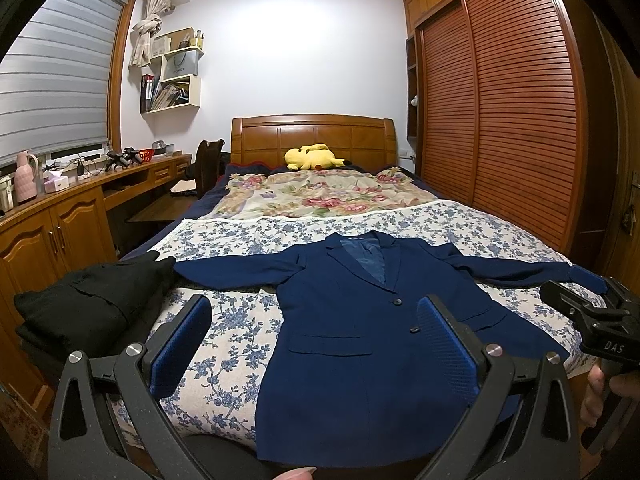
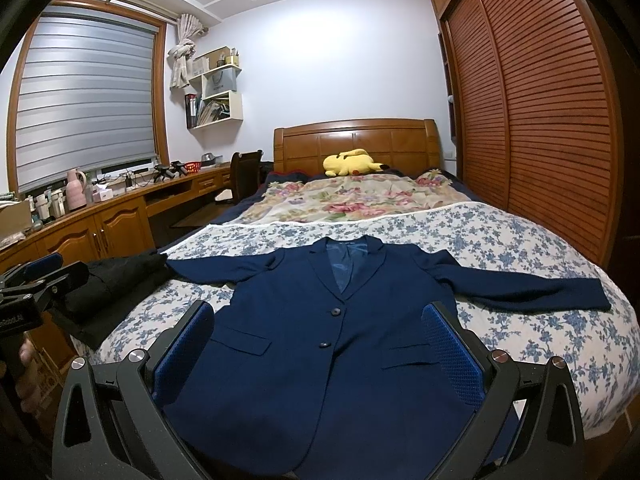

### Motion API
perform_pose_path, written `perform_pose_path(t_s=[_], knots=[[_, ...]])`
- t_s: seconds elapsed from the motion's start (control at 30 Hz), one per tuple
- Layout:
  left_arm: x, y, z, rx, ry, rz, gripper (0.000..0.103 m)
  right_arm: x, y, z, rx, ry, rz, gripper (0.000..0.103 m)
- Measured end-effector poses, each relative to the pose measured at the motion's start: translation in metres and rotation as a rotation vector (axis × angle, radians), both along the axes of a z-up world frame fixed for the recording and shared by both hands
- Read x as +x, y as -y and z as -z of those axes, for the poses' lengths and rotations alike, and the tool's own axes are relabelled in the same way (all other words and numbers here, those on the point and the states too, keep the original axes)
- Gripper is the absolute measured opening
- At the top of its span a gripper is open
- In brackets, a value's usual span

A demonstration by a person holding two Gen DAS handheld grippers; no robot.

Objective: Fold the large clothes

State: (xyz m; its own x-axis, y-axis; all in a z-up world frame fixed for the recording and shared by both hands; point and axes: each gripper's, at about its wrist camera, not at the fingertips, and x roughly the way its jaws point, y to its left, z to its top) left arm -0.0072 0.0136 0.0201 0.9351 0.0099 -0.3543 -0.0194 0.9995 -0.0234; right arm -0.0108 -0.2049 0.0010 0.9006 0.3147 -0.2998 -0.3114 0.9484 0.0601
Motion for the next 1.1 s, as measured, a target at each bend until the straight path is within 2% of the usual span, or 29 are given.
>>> perform_pose_path(t_s=[0.57, 0.67, 1.1], knots=[[-0.002, -0.005, -0.006, 0.000, -0.021, -0.007, 0.103, 0.003, 0.000, 0.001, 0.000, -0.008, -0.004, 0.103], [0.006, -0.006, 0.005, 0.004, -0.056, -0.019, 0.103, 0.009, -0.003, 0.006, -0.017, -0.016, -0.012, 0.103], [0.046, -0.036, 0.061, 0.009, -0.170, -0.071, 0.103, 0.070, -0.023, 0.038, -0.061, -0.155, -0.095, 0.103]])
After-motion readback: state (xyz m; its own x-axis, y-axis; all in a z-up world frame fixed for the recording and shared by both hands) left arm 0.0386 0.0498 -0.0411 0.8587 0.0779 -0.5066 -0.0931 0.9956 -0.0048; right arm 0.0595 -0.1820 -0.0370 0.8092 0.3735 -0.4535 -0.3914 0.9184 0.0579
